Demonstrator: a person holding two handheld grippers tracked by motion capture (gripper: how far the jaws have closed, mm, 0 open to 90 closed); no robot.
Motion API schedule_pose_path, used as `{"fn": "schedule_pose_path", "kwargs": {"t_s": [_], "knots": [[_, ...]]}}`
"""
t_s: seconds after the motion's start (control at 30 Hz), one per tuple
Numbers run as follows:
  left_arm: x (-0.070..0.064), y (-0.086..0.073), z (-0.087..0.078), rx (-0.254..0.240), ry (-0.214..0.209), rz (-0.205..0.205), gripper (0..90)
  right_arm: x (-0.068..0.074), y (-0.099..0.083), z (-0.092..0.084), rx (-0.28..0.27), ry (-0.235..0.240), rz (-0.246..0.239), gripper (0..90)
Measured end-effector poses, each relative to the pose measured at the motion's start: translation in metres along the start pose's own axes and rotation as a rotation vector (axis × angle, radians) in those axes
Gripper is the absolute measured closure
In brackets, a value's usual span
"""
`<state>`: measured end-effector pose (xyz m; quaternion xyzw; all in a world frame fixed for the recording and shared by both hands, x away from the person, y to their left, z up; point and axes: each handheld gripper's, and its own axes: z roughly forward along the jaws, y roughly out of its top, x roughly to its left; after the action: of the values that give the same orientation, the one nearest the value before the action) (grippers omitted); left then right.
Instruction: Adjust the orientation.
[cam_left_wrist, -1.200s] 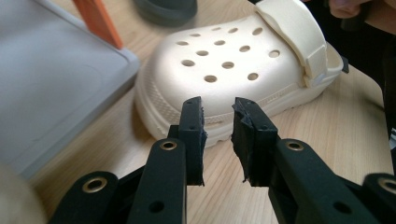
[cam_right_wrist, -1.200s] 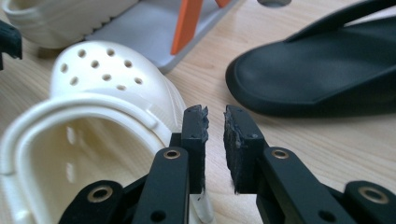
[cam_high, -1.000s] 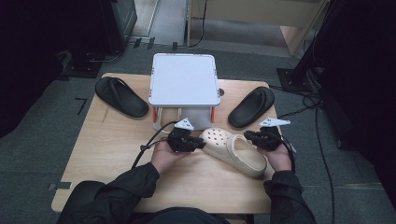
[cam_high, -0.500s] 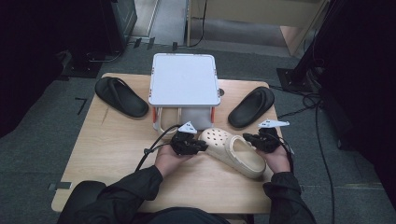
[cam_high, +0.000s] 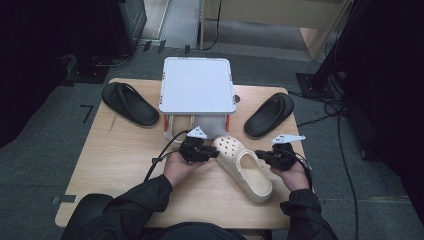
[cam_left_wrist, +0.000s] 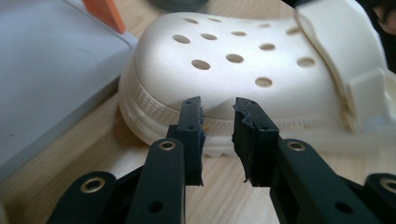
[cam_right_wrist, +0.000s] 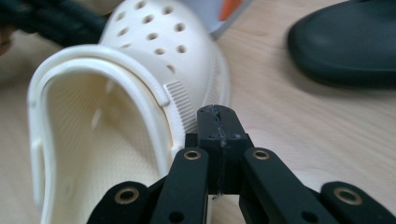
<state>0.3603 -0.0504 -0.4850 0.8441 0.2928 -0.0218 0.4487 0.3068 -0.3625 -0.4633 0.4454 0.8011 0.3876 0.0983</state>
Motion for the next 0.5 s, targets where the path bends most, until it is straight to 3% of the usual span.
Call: {"fn": "schedule_pose_path", "kwargs": {"t_s": [0.1, 0.13, 0.23, 0.3, 0.5], "knots": [[0.002, 0.001, -0.002, -0.003, 0.019, -0.007, 71.5, 0.01, -0.001, 0.008, 0.031, 0.037, -0.011, 90.0], [0.003, 0.001, -0.002, 0.0, 0.017, -0.007, 72.1, 0.018, 0.001, 0.011, 0.025, 0.036, -0.032, 90.0], [0.004, 0.001, -0.004, -0.002, 0.025, -0.01, 72.3, 0.027, 0.003, 0.014, 0.022, 0.035, -0.052, 90.0], [0.006, 0.001, -0.005, -0.002, 0.022, -0.011, 72.4, 0.034, 0.004, 0.017, 0.03, 0.02, -0.091, 90.0], [0.008, 0.002, -0.006, -0.001, 0.014, -0.02, 72.0, 0.035, 0.003, 0.017, 0.036, 0.042, -0.066, 90.0]]}}
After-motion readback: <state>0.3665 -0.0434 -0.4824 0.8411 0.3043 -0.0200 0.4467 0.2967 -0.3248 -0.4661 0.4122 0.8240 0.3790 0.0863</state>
